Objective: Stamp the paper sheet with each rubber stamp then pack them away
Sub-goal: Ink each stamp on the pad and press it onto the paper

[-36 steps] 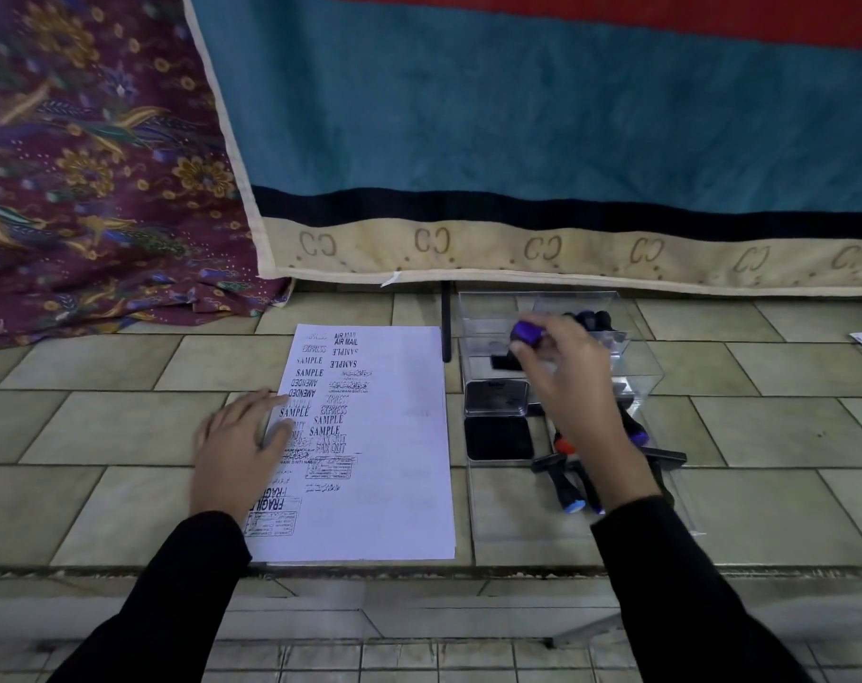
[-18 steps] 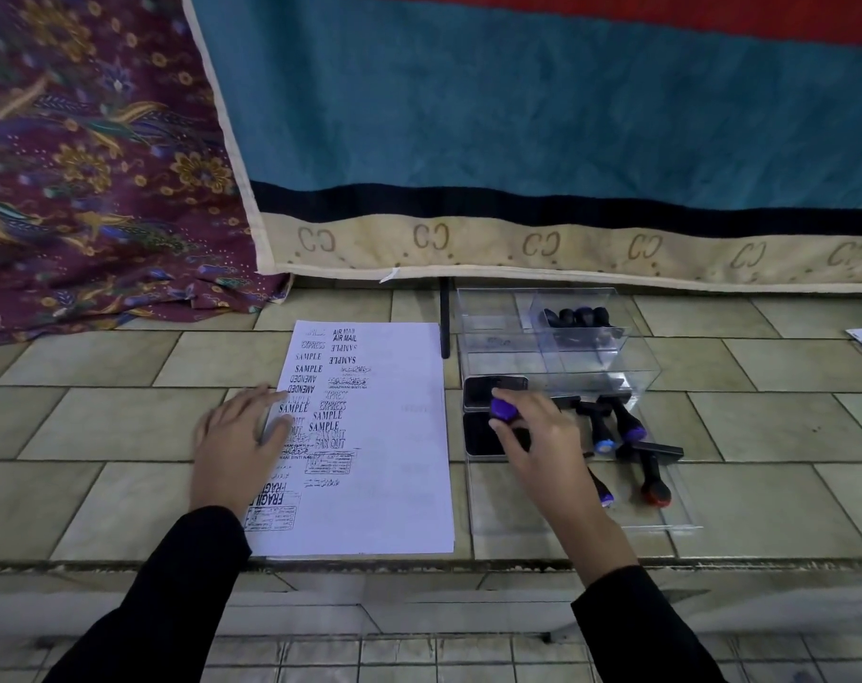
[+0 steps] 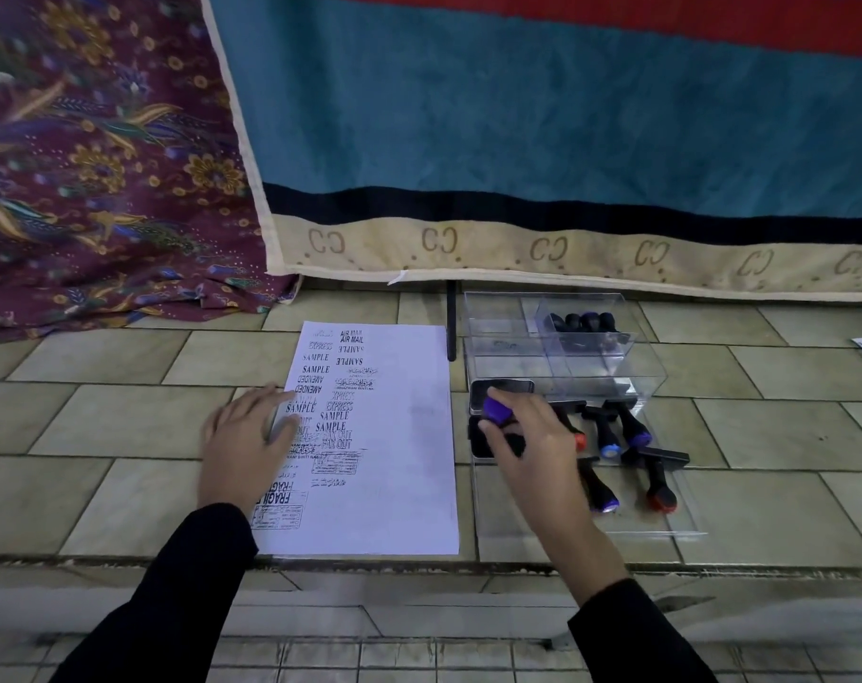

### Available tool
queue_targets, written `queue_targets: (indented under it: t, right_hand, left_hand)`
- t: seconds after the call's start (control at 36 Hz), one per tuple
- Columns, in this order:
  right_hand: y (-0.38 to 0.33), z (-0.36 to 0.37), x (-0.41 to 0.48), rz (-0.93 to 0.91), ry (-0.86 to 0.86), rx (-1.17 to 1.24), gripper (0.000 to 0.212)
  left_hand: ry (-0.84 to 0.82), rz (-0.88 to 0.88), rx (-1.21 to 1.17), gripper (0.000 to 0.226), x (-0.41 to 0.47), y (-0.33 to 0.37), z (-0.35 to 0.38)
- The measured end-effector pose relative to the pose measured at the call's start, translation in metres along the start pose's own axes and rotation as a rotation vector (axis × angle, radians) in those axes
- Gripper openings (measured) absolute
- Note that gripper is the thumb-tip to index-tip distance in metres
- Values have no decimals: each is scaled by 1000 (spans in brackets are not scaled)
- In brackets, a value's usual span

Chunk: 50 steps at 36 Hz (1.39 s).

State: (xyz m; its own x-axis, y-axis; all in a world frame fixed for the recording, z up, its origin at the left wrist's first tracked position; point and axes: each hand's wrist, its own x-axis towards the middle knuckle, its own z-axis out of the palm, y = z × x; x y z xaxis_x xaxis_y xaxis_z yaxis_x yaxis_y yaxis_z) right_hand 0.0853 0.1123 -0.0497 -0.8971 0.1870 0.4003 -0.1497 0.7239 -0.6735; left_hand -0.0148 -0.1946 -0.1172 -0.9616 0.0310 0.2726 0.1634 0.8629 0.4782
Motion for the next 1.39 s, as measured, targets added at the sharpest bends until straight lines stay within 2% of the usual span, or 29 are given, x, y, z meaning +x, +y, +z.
queue_targets:
  t: [0.17,0.25,0.39,0.92,1.19,1.31,1.39]
  right_hand:
    - [-53,45,-11,-133,-165,208,24]
    - [-71,68,-17,-164,-264,222,28]
    - [-85,89,-22,-177,-326,189,31]
    - [-92,105,-25,-241,-364,75,27]
    - [-92,106,-17,-221,-345,116,20]
    - [-88,106,-26,-282,-331,119,24]
    - [-82,101,-29,-223,-289,195,27]
  left_hand:
    - [3,1,12,37,0,-4,2]
    - [12,6,14,38,1,-5,3]
    - [33,7,-1,42,2,-4,4]
    - [31,-6,5,39,2,-3,4]
    - [26,-7,11,44,0,0,3]
    - [20,-11,5,41,0,0,1]
    - [11,-13,4,39,0,1,1]
